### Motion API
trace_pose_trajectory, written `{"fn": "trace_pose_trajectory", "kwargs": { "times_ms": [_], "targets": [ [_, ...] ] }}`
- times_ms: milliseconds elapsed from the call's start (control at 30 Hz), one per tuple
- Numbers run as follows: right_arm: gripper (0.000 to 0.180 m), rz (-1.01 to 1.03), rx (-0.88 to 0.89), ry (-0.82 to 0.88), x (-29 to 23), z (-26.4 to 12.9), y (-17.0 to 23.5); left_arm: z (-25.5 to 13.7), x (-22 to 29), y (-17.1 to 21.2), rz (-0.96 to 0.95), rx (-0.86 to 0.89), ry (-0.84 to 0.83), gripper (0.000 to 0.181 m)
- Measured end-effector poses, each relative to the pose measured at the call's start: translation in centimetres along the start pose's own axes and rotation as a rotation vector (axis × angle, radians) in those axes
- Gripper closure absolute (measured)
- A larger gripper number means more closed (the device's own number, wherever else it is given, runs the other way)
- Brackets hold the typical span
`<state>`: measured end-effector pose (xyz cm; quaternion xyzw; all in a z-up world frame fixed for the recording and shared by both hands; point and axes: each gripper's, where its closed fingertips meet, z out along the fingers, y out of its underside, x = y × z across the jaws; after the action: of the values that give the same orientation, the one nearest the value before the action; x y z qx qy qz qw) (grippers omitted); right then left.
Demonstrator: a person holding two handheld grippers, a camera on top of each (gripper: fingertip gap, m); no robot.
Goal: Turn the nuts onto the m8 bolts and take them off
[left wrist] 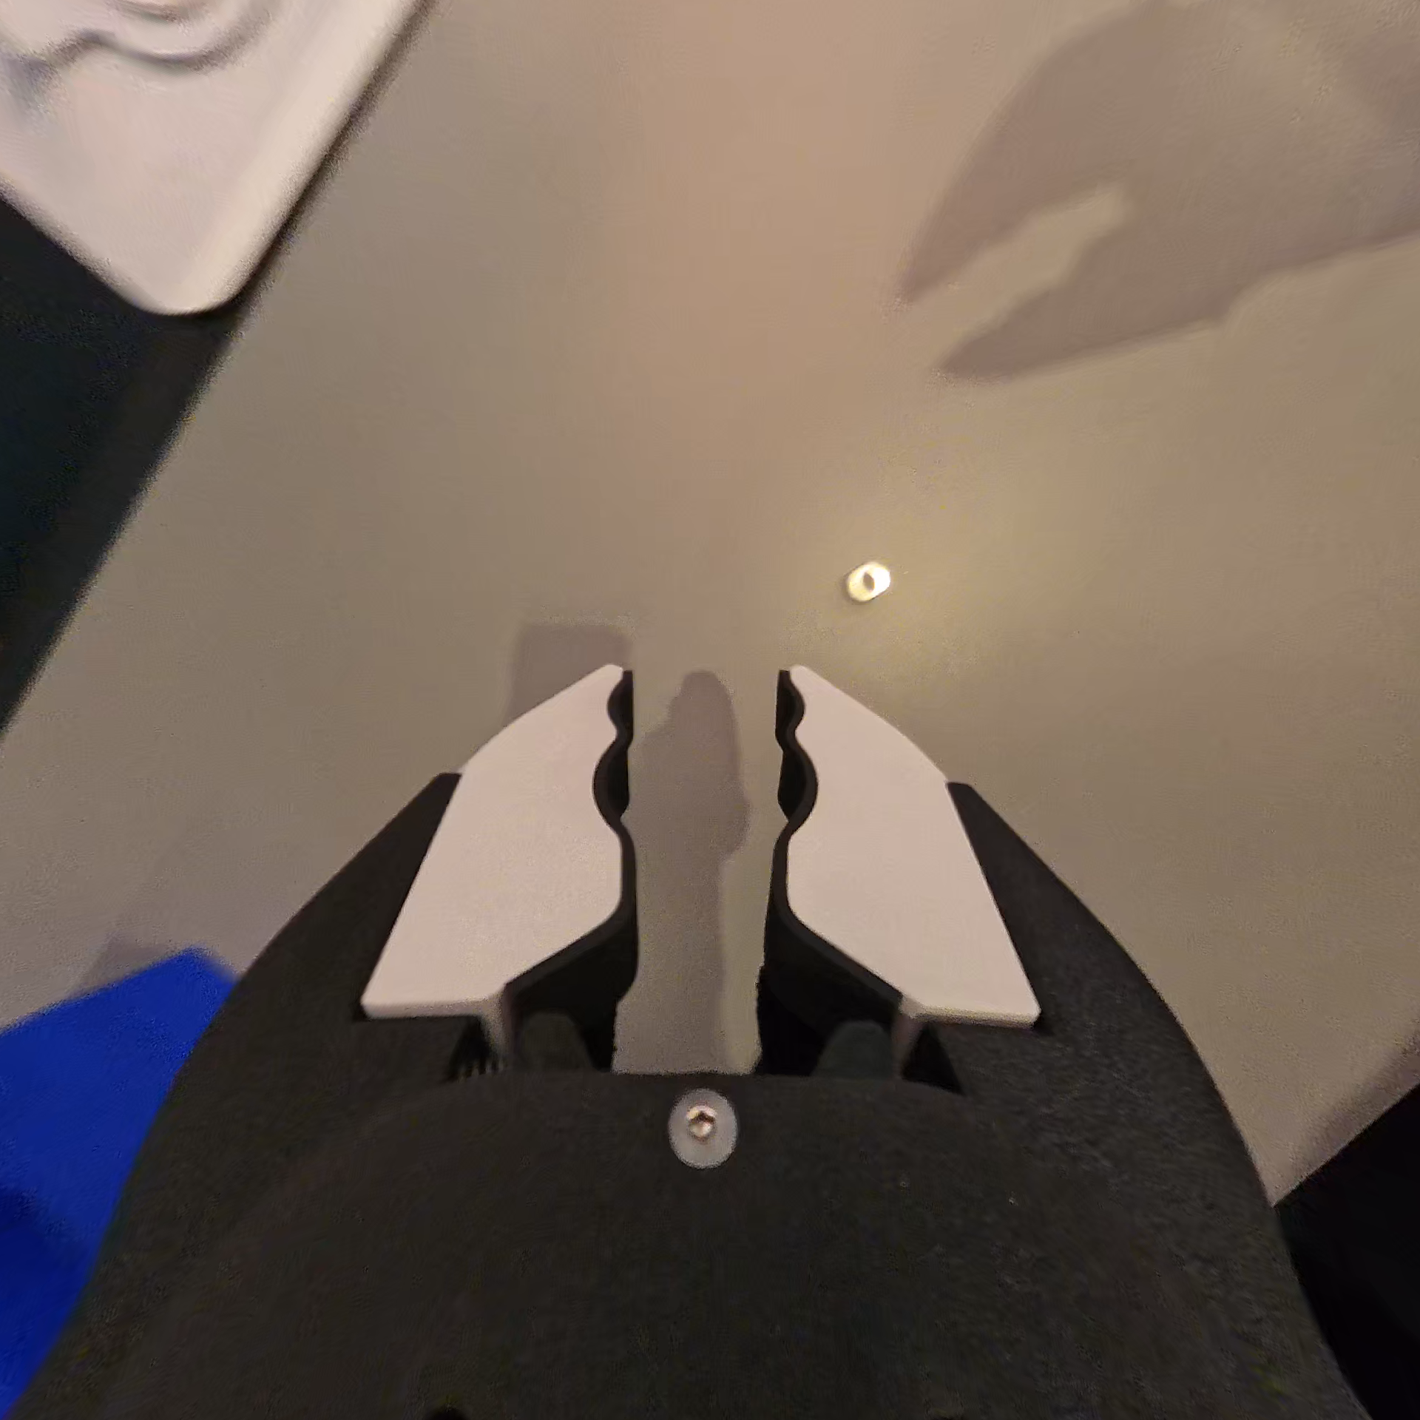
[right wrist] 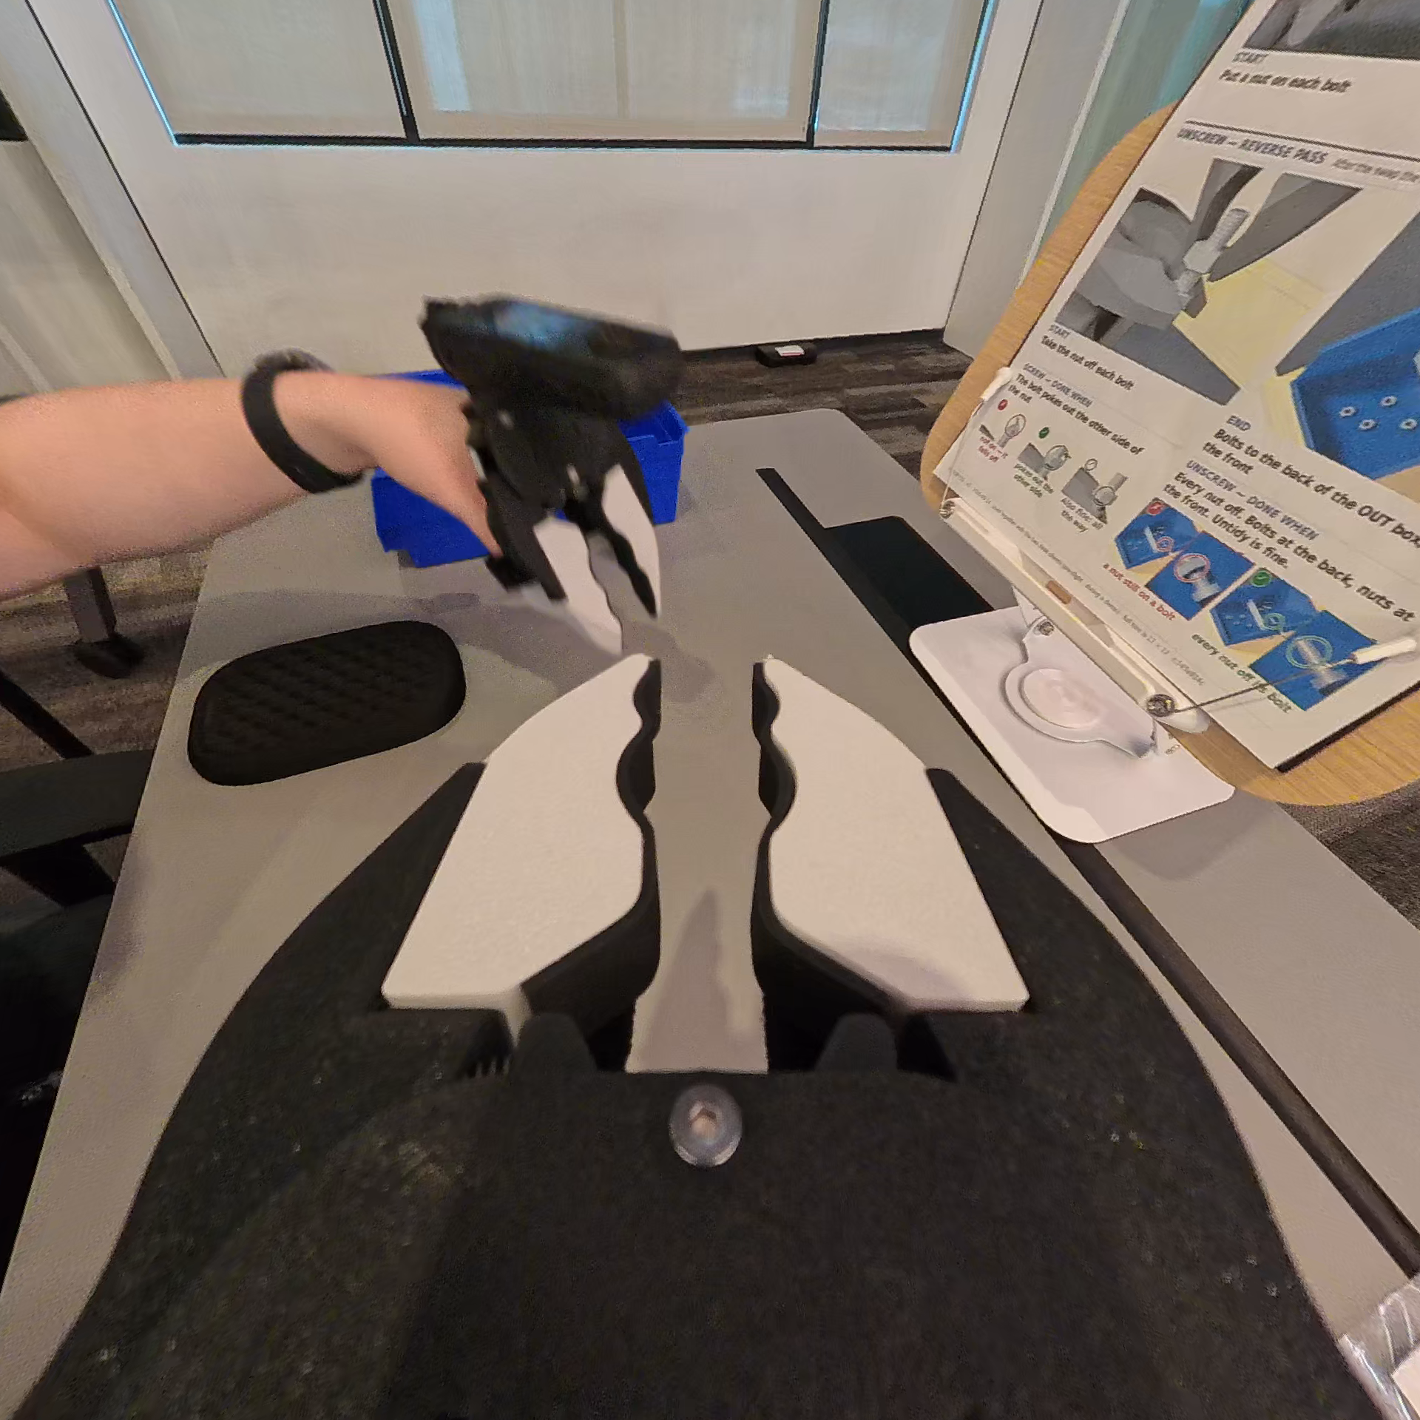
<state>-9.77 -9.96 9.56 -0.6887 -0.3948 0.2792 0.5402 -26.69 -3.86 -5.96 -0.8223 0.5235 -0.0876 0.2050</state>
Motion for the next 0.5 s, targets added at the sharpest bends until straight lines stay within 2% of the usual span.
{"fn": "trace_pose_trajectory", "kwargs": {
  "times_ms": [133, 233, 367, 500],
  "targets": [
    [0.158, 0.036, 0.027, 0.021, 1.0, -0.4, -0.1, -8.0, -7.4, 3.6, -0.111, 0.036, -0.200, 0.141],
    [0.158, 0.062, 0.025, 0.040, 1.7, -0.2, 0.2, -12.5, -12.7, 8.5, -0.271, 0.001, -0.281, 0.141],
    [0.158, 0.072, -0.012, 0.059, 2.1, 0.3, 1.0, -13.7, -19.1, 15.9, -0.487, -0.105, -0.370, 0.139],
    [0.158, 0.066, -0.042, 0.053, 2.0, 1.2, 1.4, -11.5, -23.2, 20.7, -0.674, -0.095, -0.355, 0.143]
  ]
}}
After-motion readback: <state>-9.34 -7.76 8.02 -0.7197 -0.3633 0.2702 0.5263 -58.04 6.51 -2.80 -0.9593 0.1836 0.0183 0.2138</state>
